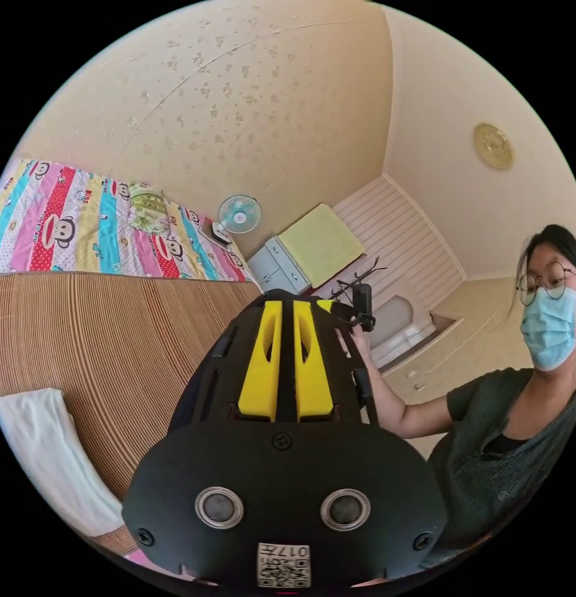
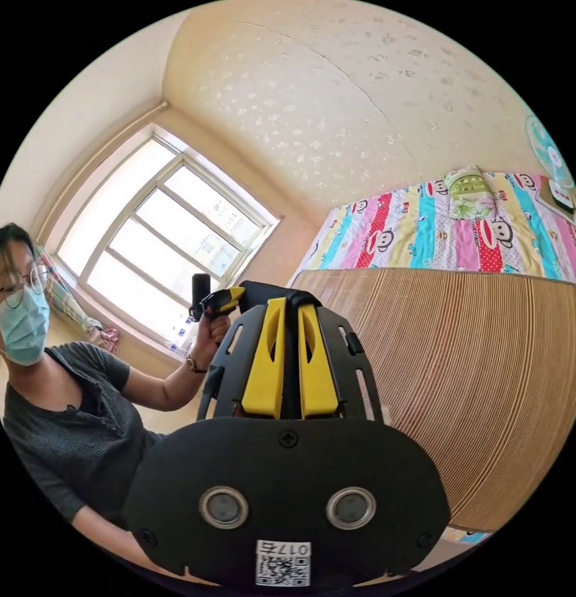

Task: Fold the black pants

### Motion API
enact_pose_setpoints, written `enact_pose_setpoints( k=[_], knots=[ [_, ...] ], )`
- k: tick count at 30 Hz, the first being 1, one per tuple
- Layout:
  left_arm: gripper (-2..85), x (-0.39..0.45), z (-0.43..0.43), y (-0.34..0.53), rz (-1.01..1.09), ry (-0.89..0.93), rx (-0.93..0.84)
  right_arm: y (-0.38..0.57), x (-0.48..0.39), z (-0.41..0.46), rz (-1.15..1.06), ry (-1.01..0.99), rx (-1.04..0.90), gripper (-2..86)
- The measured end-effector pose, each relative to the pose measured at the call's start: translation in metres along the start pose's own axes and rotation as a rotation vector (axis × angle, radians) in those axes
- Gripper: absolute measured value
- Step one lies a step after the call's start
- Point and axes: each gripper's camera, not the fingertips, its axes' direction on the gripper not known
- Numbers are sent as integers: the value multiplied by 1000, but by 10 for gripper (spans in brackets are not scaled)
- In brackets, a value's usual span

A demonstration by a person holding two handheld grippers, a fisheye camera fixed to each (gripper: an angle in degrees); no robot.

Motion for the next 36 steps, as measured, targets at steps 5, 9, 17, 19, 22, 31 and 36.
enact_pose_setpoints(
  k=[5,9,17,19,22,31,36],
  knots=[
    [39,-80,49,-20,-57,-192,-93,-21,70,76,99,85,-119,9],
    [41,-134,74,23,-110,-258,-228,23,80,120,135,137,-221,13],
    [87,-220,102,211,-532,-271,-486,254,132,181,666,200,-385,28],
    [119,-238,102,234,-639,-252,-469,281,143,179,764,164,-372,43],
    [145,-264,98,214,-670,-236,-370,273,153,172,772,132,-328,92],
    [182,-402,148,99,-600,-280,-311,147,233,223,639,35,-288,182],
    [147,-435,168,80,-546,-282,-339,140,260,267,718,-2,-367,174]
  ],
)
